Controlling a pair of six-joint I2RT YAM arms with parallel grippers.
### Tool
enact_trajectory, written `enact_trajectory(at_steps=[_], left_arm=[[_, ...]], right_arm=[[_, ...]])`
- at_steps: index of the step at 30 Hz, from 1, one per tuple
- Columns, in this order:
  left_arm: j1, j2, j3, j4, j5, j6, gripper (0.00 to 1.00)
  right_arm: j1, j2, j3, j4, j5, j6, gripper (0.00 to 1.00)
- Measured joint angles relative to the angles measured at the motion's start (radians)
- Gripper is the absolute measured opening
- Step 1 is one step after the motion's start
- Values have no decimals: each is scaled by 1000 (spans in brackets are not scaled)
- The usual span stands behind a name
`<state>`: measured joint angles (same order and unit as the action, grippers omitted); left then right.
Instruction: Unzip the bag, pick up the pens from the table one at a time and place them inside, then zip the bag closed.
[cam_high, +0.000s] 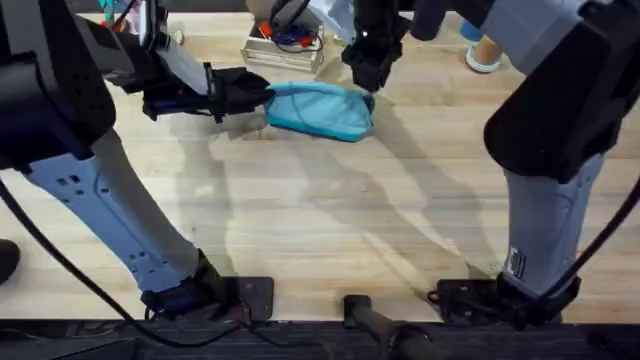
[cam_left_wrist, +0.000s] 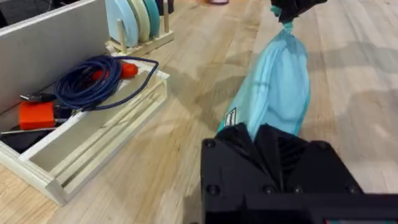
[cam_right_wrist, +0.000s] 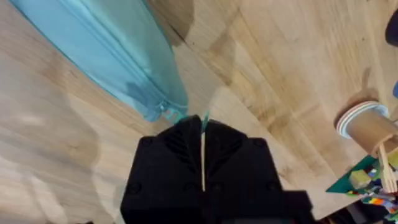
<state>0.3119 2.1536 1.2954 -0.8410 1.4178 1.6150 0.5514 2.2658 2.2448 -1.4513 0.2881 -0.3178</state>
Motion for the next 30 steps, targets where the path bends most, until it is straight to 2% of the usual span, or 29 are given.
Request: enact_trajectory(at_steps=[14,28,30], left_arm=[[-8,0,0,-4,0,-7,39],[-8,0,0,-4,0,-8,39],[-7,0,0,-5,0,-8,39]], right_arm=[[-47,0,0,-82,-11,26,33],[-101,12,3,-98,-81,65,33],[-117,20,3,-118,-58,75,33]])
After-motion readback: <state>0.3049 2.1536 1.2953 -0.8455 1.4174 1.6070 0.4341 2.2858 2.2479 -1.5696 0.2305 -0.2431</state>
